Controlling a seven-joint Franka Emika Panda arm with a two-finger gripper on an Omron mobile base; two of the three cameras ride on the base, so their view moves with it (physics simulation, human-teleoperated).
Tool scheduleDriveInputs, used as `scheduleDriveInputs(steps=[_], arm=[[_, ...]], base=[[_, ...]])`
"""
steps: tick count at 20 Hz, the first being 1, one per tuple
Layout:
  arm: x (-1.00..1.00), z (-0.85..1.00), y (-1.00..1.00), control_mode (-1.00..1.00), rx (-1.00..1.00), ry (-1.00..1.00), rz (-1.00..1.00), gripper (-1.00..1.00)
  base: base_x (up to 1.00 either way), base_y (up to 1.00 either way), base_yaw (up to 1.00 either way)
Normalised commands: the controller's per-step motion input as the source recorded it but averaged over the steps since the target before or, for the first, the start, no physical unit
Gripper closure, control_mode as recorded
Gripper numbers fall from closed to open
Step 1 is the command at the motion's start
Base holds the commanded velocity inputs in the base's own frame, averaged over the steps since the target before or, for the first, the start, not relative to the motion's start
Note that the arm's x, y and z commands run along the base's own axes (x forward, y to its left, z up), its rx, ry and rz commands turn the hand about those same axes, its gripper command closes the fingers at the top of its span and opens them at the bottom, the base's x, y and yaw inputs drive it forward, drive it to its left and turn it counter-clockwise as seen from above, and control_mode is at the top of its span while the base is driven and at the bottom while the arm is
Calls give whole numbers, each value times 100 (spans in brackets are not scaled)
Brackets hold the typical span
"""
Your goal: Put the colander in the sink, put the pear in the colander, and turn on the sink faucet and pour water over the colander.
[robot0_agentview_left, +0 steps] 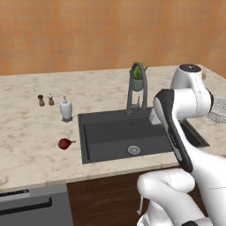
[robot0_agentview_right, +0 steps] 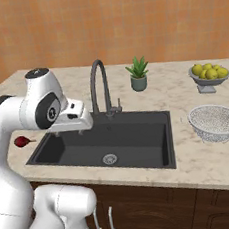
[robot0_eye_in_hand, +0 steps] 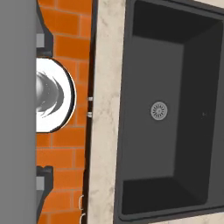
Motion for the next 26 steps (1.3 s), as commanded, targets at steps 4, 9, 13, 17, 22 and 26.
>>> scheduleDriveInputs(steps=[4,9,13,17,22,26], arm=[[2,0,-64,-100,-1,6,-20,-100],[6,0,-69,-100,6,1,-48,-100],[10,0,-55,-100,6,3,-59,-100],[10,0,-27,-100,7,-4,-70,-100],[12,-5,-39,-100,0,-1,-74,-100],[1,0,-42,-100,10,-3,-51,-100]], base=[[0,0,0],[0,0,0],[0,0,0],[0,0,0],[0,0,0],[0,0,0]])
